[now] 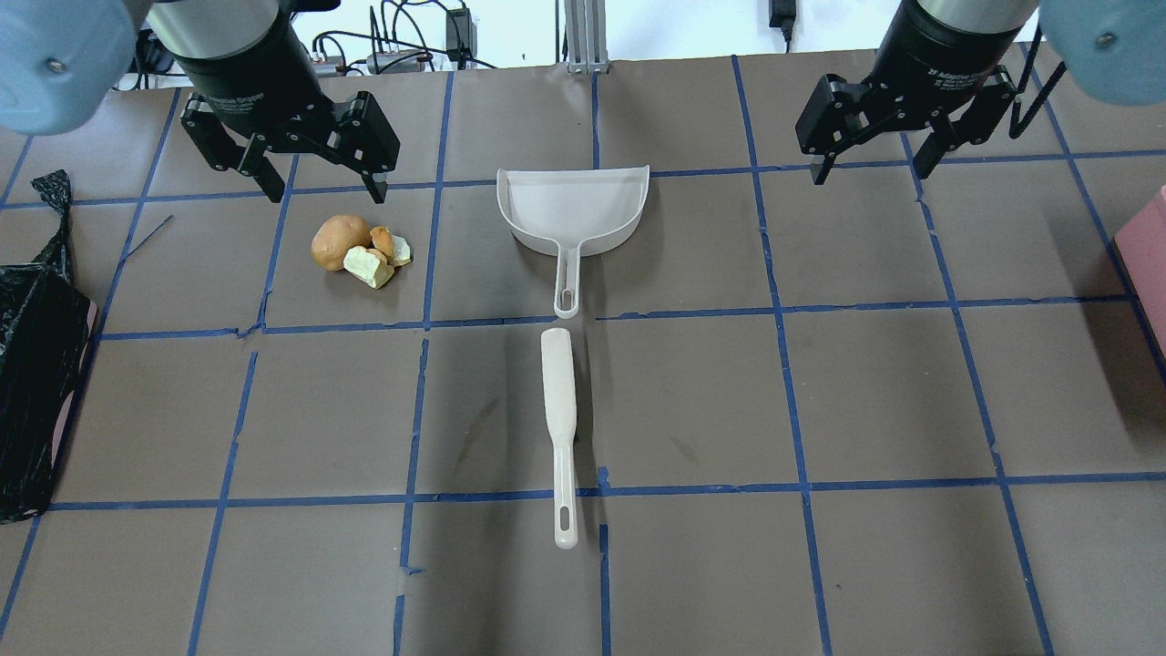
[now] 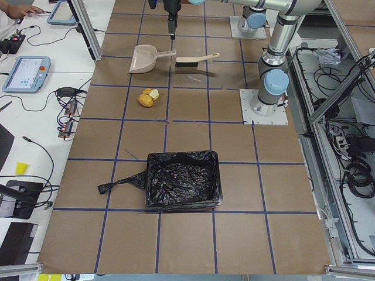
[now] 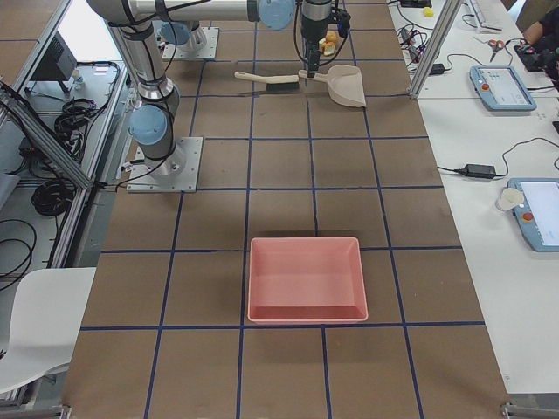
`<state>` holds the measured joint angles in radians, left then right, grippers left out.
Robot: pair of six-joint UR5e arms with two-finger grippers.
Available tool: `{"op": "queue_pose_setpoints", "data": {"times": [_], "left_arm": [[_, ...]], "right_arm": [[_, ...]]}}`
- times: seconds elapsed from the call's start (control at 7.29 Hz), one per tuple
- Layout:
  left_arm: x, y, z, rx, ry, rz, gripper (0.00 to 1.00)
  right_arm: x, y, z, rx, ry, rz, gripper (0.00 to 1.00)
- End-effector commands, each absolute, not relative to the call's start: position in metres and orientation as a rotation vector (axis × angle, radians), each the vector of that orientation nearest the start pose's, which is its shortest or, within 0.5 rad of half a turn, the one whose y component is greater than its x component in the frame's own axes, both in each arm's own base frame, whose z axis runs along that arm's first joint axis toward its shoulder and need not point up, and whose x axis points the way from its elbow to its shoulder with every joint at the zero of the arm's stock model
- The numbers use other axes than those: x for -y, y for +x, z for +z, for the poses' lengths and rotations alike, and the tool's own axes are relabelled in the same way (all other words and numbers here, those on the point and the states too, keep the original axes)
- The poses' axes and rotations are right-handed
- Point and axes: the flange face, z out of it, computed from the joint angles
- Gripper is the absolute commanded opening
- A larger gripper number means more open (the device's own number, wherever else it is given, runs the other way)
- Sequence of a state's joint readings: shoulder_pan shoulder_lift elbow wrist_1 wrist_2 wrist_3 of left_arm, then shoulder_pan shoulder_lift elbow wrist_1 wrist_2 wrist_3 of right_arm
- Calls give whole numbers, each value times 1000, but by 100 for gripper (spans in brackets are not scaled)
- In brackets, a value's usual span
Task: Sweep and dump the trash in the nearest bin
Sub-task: 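Move the left gripper down to the white dustpan handle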
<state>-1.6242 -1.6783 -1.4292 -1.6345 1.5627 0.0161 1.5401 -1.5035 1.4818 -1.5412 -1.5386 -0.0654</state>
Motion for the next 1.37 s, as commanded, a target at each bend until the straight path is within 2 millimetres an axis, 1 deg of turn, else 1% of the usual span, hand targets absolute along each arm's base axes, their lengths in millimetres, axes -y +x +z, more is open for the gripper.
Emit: {"op": "queue_pose_setpoints", "data": {"times": [0.0,0.14,0.27,0.41,0.55,0.69,0.82,0.96,1.1,1.23], "left_arm": [[541,-198,466,-3168,201,-2,100],[552,-213,445,-3167,217,-13,100],[568,-230,419,-3167,252,-75,100],[580,-253,394,-3166,257,-108,100],[583,-275,373,-3169,262,-114,100],[586,-293,353,-3171,265,-124,100],[578,-313,334,-3166,259,-125,100],[572,-319,315,-3167,272,-150,100],[567,-318,283,-3168,265,-150,100],[566,-322,267,-3180,274,-222,100]], "right_arm": [[523,121,494,-3108,-55,14,97],[523,121,494,-3107,-55,14,97],[523,121,494,-3108,-55,17,97],[523,121,494,-3108,-55,17,97],[523,121,494,-3108,-57,17,95],[523,121,493,-3107,-57,19,94],[522,121,492,-3107,-57,19,94],[522,121,492,-3105,-57,19,95],[522,121,492,-3105,-57,19,95],[523,121,493,-3102,-54,14,96]]}}
